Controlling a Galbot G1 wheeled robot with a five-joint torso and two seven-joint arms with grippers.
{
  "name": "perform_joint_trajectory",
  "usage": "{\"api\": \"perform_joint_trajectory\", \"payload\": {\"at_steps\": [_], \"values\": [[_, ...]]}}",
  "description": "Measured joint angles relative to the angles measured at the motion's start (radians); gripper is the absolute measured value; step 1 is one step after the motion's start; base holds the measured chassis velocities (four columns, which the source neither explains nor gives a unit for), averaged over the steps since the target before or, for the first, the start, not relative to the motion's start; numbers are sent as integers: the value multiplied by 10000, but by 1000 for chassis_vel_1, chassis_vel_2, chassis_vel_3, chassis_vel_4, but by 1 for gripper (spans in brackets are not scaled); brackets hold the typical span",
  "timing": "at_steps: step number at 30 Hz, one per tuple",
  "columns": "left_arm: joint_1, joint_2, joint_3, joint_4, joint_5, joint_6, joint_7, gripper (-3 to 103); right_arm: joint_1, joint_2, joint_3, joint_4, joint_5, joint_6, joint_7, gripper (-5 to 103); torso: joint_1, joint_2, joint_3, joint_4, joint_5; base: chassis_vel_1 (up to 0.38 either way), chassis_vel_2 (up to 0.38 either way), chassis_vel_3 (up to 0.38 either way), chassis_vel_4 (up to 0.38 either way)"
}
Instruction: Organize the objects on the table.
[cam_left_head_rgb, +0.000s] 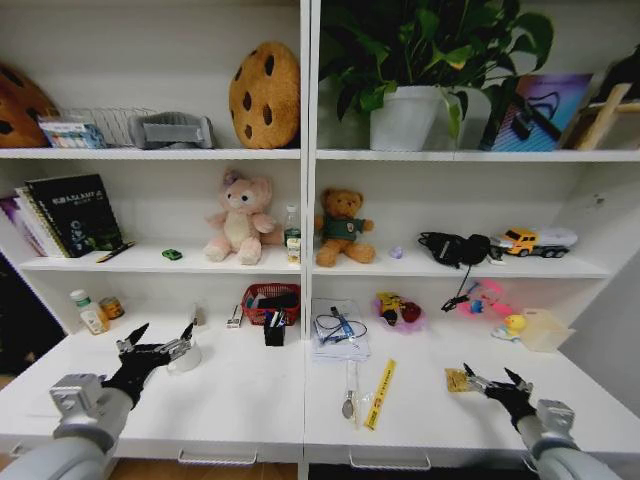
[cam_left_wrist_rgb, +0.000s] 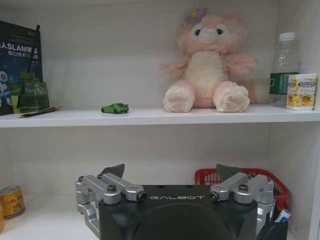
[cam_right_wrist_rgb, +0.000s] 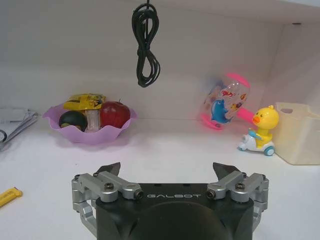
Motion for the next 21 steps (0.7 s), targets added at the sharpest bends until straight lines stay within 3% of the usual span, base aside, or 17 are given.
{"api": "perform_joint_trajectory", "payload": {"at_steps": [11, 14, 16, 21], "values": [[0, 0, 0, 0, 0, 0, 0, 100, 596, 20, -524, -638, -95, -35, 35, 101, 0, 0, 0, 0, -1, 0, 0, 0, 0], [0, 0, 0, 0, 0, 0, 0, 100, 703, 21, -639, -818, -120, -36, 27, 97, 0, 0, 0, 0, 0, 0, 0, 0, 0], [0, 0, 0, 0, 0, 0, 0, 100, 867, 50, -817, -1004, -196, -35, 13, 88, 0, 0, 0, 0, 0, 0, 0, 0, 0], [0, 0, 0, 0, 0, 0, 0, 100, 1050, 85, -975, -1163, -274, -36, 25, 75, 0, 0, 0, 1, 0, 0, 0, 0, 0]]}}
